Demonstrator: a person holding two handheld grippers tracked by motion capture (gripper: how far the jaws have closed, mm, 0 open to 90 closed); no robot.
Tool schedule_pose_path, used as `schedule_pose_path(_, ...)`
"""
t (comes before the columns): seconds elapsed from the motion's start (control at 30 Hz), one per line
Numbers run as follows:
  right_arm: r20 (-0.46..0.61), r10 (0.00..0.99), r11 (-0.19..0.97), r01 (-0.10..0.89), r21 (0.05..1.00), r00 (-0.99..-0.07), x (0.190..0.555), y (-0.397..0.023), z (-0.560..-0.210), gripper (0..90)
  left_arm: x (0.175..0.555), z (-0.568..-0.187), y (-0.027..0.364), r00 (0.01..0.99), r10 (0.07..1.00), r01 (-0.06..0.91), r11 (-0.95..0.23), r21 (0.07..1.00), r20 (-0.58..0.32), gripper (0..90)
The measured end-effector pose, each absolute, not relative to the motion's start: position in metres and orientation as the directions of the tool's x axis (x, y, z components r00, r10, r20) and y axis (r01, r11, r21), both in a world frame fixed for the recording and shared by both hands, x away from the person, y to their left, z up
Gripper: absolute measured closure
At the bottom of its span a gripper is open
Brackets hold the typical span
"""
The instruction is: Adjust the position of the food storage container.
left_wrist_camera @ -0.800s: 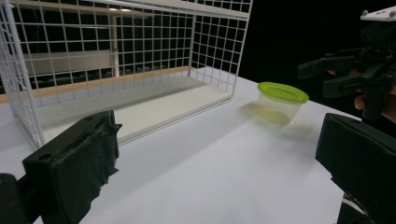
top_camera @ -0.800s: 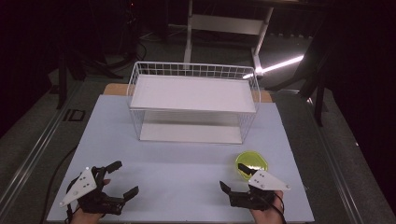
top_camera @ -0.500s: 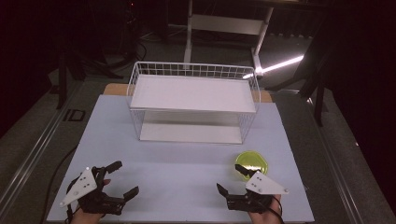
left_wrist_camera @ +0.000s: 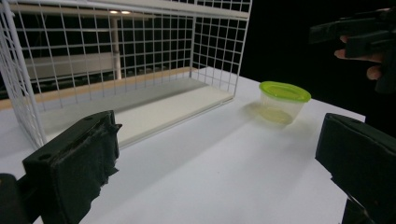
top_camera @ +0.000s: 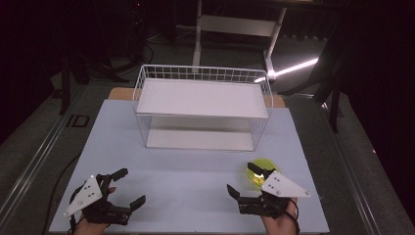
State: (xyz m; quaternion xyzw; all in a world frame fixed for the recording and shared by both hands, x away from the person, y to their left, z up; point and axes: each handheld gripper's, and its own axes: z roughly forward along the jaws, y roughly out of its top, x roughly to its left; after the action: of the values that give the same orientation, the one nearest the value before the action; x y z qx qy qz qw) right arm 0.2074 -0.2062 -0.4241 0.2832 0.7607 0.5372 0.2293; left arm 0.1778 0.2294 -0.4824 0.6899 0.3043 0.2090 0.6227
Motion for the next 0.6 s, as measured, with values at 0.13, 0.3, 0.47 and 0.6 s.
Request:
schedule_pose_path(0.13, -0.048, 0.69, 0.265, 0.19, 0.945, -0.722, 0.215, -0.21, -0.421, 13.0, 0.179, -0.483, 0.23, 0.728, 0.678, 0.164, -0.033, 0.986, -0.098, 0.3)
schedule_pose_path(0.3, 0.0, 0.724, 0.237, 0.249, 0.939, -0.69, 0.233, -0.222, -0.417, 12.9, 0.179, -0.483, 0.228, 0.732, 0.673, 0.172, -0.035, 0.985, -0.104, 0.3)
schedule_pose_path(0.47, -0.004, 0.768, 0.21, 0.245, 0.946, -0.641, 0.247, -0.233, -0.416, 13.3, 0.177, -0.482, 0.226, 0.738, 0.669, 0.162, -0.042, 0.986, -0.093, 0.3)
schedule_pose_path(0.6, -0.02, 0.8, 0.206, 0.244, 0.948, -0.599, 0.257, -0.247, -0.416, 16.9, 0.179, -0.483, 0.226, 0.739, 0.666, 0.17, -0.033, 0.985, -0.105, 0.3)
